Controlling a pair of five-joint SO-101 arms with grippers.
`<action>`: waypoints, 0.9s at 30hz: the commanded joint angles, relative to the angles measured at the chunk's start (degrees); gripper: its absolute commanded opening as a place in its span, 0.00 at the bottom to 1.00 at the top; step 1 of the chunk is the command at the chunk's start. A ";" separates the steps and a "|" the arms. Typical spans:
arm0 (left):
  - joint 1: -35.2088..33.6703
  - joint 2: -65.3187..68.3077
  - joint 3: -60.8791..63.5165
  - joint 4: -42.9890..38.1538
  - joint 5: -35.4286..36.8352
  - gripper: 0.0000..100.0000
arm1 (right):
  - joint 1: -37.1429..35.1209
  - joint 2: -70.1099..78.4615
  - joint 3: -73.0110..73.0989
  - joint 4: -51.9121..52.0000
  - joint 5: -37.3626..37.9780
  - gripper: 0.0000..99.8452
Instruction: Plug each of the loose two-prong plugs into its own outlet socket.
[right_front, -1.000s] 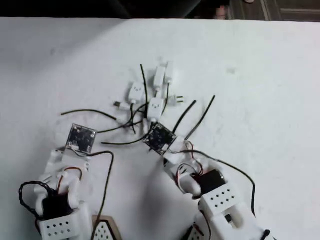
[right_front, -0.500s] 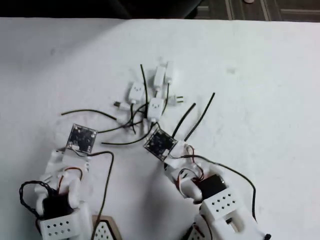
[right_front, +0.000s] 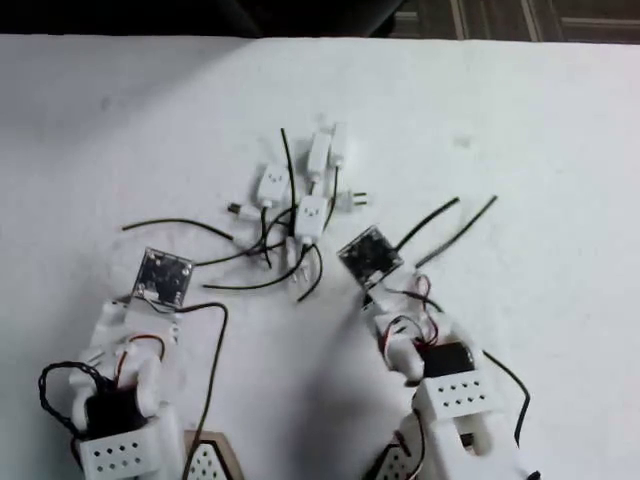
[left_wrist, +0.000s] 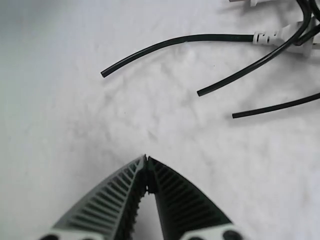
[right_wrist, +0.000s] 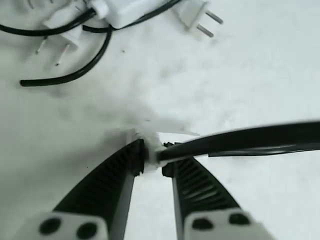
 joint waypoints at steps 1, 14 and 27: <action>-0.40 -0.40 -0.44 -1.14 -0.62 0.02 | 2.86 0.04 -2.99 -1.10 0.26 0.02; -0.40 -0.40 0.44 -1.49 -0.62 0.02 | 3.56 0.13 -10.11 -1.45 -1.76 0.02; -0.40 -0.40 0.62 -1.58 -0.62 0.02 | 3.74 31.69 -36.13 -1.54 -8.70 0.02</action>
